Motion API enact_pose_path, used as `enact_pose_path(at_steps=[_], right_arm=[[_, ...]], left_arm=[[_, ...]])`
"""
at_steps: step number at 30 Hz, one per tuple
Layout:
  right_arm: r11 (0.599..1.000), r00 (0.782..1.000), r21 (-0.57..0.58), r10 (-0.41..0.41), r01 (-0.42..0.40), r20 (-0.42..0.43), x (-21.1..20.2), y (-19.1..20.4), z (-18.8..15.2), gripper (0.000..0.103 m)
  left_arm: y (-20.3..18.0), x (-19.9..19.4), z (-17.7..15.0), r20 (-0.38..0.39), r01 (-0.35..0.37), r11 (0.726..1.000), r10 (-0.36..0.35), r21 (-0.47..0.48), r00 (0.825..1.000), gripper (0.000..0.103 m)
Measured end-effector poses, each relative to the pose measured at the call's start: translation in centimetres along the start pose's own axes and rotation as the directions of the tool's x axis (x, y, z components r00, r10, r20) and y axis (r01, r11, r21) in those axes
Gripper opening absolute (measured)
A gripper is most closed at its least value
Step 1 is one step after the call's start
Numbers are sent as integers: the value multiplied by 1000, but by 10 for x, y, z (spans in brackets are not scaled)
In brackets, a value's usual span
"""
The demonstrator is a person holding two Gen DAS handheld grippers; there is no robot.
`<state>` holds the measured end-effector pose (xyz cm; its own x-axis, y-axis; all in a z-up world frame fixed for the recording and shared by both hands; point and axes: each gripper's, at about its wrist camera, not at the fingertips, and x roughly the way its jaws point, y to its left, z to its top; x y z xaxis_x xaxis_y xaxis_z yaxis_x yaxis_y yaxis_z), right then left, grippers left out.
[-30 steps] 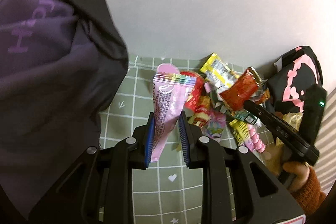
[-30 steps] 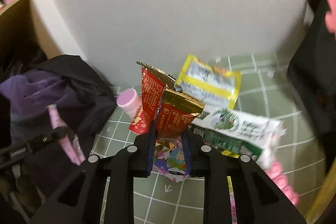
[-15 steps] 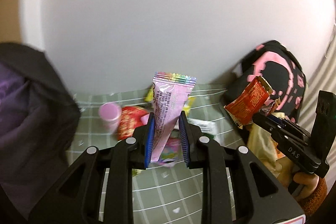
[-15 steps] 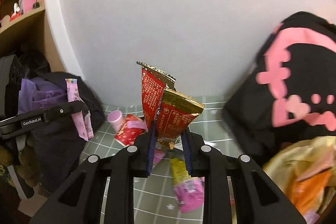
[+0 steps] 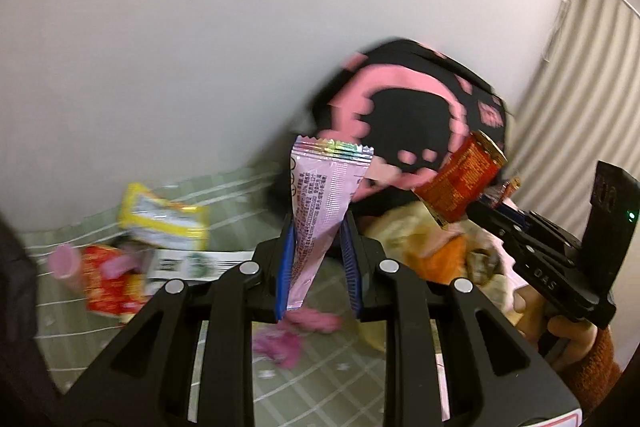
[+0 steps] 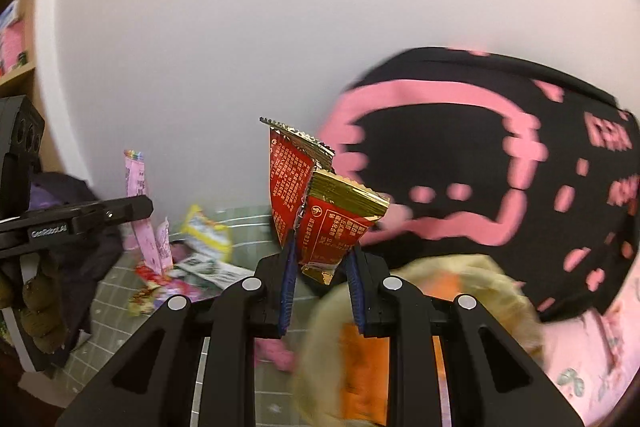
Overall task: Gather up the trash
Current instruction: 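Carry both wrappers over the yellow trash bag with both tools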
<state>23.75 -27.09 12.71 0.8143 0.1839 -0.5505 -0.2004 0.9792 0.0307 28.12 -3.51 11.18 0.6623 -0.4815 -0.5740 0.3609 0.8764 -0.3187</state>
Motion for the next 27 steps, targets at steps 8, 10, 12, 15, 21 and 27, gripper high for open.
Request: enact_pose_path(at_steps=[8, 10, 12, 15, 21, 27], right_arm=[[986, 990, 95, -138, 138, -6, -30, -79, -23, 23], [981, 987, 112, -158, 158, -10, -34, -94, -30, 23], [975, 984, 133, -177, 177, -14, -39, -110, -36, 23], [968, 981, 161, -190, 191, -21, -46, -127, -45, 23], [962, 982, 194, -187, 190, -38, -49, -153, -61, 23], [965, 985, 201, -161, 172, -67, -42, -169, -73, 23]], left_arm=[[-76, 68, -8, -157, 193, 980, -183, 52, 971, 21], [-89, 80, -11, -188, 232, 972, -221, 39, 957, 21], [-104, 95, -16, -226, 288, 957, -276, 20, 934, 21], [-127, 122, -25, -282, 294, 955, -272, 39, 920, 21], [-150, 172, -44, -381, 229, 971, -188, 66, 905, 21], [-169, 213, -63, -441, 196, 975, -133, 101, 888, 21]])
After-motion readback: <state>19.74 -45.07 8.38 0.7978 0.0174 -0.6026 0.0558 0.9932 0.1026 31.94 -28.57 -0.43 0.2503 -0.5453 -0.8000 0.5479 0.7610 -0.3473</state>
